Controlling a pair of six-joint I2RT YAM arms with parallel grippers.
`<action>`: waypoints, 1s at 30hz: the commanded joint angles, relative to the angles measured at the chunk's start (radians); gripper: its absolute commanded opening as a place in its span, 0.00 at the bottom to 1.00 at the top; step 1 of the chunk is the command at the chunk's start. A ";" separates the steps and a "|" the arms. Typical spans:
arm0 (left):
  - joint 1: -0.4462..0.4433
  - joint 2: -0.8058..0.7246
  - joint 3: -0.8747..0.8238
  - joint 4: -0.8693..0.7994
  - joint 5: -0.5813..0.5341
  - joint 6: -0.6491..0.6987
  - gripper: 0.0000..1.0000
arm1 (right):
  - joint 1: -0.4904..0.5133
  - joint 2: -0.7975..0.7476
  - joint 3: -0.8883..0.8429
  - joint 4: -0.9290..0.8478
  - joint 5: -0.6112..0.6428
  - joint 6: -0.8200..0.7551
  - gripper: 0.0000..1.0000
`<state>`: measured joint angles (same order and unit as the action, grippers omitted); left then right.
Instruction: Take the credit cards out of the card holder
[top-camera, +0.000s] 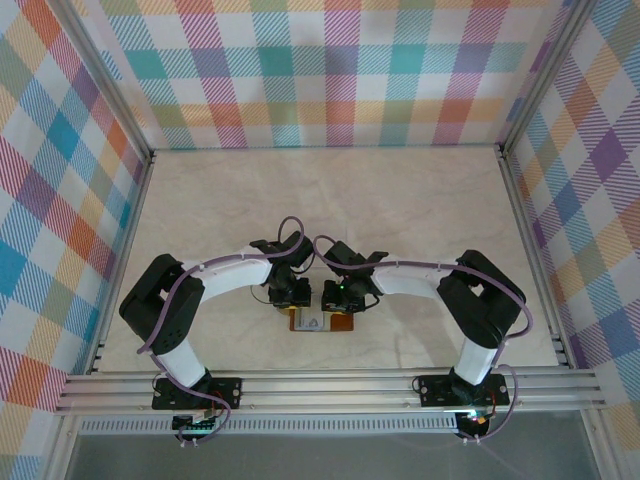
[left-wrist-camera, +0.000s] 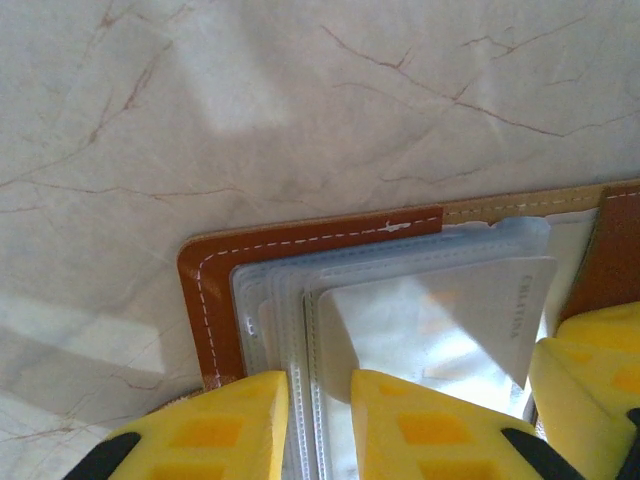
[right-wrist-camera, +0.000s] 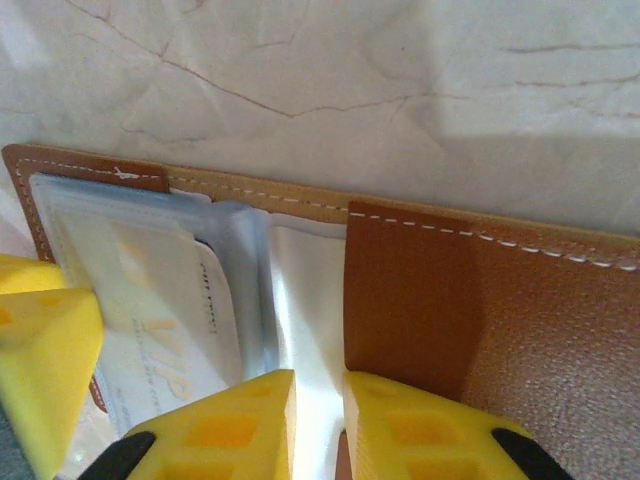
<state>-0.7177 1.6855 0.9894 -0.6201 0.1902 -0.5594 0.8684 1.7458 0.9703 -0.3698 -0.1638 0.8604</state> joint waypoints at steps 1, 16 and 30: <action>-0.007 -0.001 -0.040 -0.041 -0.028 0.004 0.24 | -0.005 -0.004 -0.013 -0.098 0.087 -0.011 0.20; -0.009 0.017 -0.033 -0.033 -0.025 0.002 0.20 | -0.009 -0.042 -0.092 0.132 -0.077 0.019 0.35; -0.011 0.023 -0.033 -0.032 -0.024 -0.003 0.21 | 0.040 -0.003 -0.045 -0.026 0.027 -0.006 0.45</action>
<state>-0.7185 1.6817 0.9852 -0.6178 0.1898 -0.5598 0.8848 1.7050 0.9264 -0.3069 -0.1795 0.8738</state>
